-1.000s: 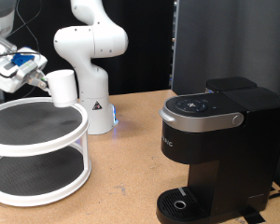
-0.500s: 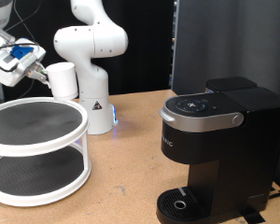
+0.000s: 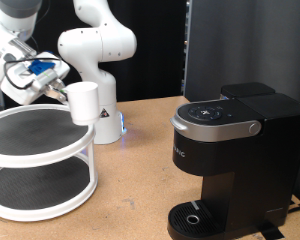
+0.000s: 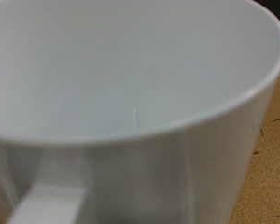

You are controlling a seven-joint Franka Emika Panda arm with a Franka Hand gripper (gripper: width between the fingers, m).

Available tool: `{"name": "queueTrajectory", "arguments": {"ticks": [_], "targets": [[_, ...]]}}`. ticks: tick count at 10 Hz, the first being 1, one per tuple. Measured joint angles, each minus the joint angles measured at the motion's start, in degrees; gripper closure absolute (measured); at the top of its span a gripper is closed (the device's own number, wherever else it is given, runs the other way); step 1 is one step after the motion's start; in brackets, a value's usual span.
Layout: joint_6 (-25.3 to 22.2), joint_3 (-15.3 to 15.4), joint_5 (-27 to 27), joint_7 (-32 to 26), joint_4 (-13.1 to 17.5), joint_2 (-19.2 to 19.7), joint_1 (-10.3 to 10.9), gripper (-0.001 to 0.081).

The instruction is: Make a cup of coffee with the keurig machine

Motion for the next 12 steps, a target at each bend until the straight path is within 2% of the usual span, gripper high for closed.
{"name": "queueTrajectory", "arguments": {"ticks": [5,7,8,12], "targets": [[10.23,2.43,8.71,1.21,-0.71,3.11,9.76,0.0736],[12.12,2.49,10.85,1.21,-0.48,4.30,12.69,0.0736],[12.64,2.47,11.21,1.21,-0.14,5.04,13.51,0.0736],[11.52,2.15,11.60,0.85,-0.66,4.98,13.79,0.0736]]}}
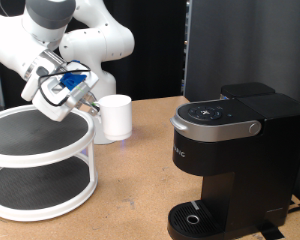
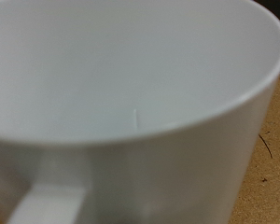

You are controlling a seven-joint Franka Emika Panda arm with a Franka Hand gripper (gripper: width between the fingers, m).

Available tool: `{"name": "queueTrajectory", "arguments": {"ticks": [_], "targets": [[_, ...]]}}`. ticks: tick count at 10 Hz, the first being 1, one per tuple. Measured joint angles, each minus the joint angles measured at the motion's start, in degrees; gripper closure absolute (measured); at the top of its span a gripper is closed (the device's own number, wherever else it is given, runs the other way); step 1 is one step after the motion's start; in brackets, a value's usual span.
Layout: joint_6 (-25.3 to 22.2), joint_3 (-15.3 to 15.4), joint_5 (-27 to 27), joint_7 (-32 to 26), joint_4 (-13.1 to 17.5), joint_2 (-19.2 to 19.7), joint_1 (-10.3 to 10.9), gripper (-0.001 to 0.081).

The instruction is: Make a cup of coffee with the keurig machine

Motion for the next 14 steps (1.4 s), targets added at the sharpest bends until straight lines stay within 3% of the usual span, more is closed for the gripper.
{"name": "queueTrajectory", "arguments": {"ticks": [2,4,7,10,14], "targets": [[3.61,0.15,1.55,-0.53,-1.20,0.35,1.85,0.0736],[8.25,0.15,3.53,-0.97,-1.82,2.11,5.06,0.0736],[13.99,-1.90,10.72,-5.45,-1.52,7.24,12.67,0.0736],[15.52,-6.30,19.21,-12.91,-0.77,13.07,20.15,0.0736],[15.34,-10.39,29.89,-21.90,-0.14,20.16,26.15,0.0736]]}}
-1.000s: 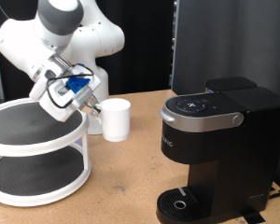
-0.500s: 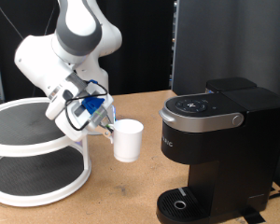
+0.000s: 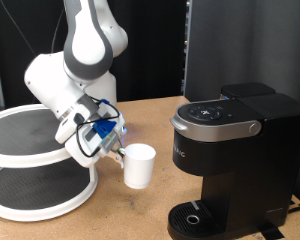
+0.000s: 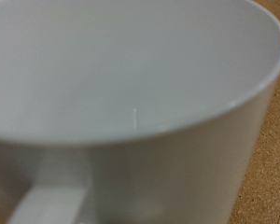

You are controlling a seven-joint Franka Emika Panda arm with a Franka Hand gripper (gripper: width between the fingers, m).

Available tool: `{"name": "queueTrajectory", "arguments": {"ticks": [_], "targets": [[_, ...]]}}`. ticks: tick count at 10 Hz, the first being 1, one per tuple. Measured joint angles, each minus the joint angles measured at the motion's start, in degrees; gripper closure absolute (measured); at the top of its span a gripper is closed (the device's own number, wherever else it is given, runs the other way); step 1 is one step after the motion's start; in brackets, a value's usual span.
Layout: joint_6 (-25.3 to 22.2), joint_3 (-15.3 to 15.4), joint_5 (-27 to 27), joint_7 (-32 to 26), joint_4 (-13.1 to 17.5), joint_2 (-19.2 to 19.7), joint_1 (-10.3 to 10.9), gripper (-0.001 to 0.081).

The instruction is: Make a cup of coffee with the keurig machine

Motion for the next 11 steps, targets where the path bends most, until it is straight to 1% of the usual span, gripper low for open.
{"name": "queueTrajectory", "arguments": {"ticks": [3,5,7,11], "targets": [[-1.92,-0.53,6.65,-3.10,1.66,5.60,1.88,0.0736],[-4.63,-0.44,9.74,-4.60,3.25,8.56,2.11,0.0736],[-6.29,-0.22,10.21,-4.67,4.42,10.05,2.11,0.0736],[-7.13,1.10,11.22,-4.67,5.33,10.54,2.14,0.0736]]}}
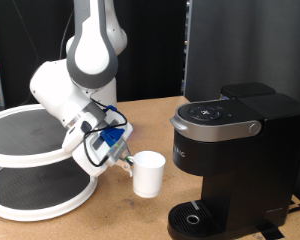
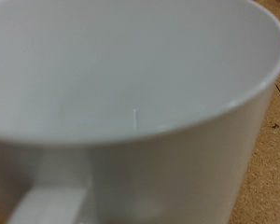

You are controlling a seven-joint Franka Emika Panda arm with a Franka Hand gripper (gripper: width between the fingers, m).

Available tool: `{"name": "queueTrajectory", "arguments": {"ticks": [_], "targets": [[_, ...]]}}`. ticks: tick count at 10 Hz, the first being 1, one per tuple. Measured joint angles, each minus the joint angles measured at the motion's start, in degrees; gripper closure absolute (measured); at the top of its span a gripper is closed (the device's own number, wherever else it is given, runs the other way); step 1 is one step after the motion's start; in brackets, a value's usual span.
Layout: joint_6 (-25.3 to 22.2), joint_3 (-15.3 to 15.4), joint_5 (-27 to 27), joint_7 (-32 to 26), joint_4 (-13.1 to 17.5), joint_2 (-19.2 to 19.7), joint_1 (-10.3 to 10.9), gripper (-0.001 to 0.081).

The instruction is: Make a cup of coffee with the keurig machine

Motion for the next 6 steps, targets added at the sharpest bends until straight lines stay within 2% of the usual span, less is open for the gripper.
{"name": "queueTrajectory", "arguments": {"ticks": [2,6], "targets": [[0.00,1.53,1.82,0.00,0.23,0.77,0.21,0.0736],[-1.21,5.18,7.06,-0.93,1.38,5.21,0.69,0.0736]]}}
